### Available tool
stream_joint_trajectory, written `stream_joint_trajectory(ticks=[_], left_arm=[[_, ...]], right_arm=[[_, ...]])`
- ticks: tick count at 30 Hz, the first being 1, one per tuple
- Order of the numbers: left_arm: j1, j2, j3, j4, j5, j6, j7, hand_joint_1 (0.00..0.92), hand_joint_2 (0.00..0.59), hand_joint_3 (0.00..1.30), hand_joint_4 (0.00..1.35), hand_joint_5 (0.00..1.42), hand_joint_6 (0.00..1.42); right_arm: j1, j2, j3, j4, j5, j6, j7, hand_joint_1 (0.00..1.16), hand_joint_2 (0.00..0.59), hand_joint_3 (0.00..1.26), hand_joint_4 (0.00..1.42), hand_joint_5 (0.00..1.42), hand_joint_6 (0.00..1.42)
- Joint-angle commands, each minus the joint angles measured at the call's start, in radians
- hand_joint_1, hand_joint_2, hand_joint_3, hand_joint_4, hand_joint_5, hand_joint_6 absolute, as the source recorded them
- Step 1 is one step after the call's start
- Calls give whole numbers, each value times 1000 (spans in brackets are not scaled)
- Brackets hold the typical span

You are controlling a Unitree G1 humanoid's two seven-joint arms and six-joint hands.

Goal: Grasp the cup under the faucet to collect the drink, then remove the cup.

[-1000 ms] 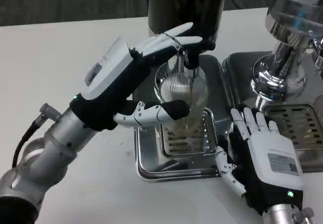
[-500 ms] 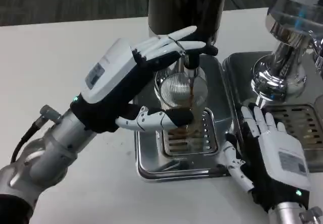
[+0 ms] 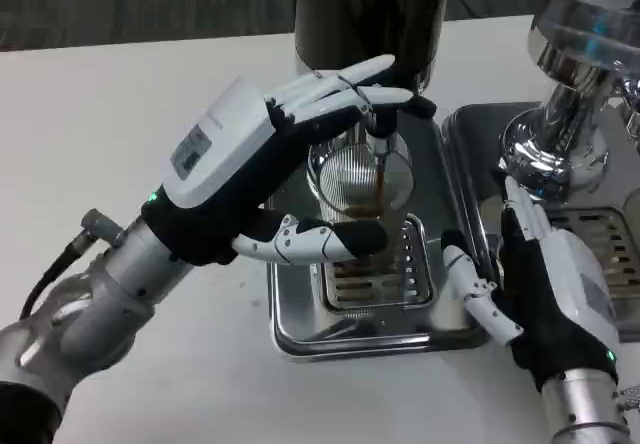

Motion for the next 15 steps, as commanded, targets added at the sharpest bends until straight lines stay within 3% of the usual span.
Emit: stream_joint_trajectory(ticks=[1,15], left_arm=[[8,6,-48,-23,54,-29,-21,0,143,341,148,382,298],[2,19,-75,-31,65,-26,-4,0,155,353,160,382,302]], right_arm=[[-26,-5,-7,2,1,1,20,209,266,0,0,0,0],[-69,-2,-11,37,11,16,68,293,234,0,0,0,0]])
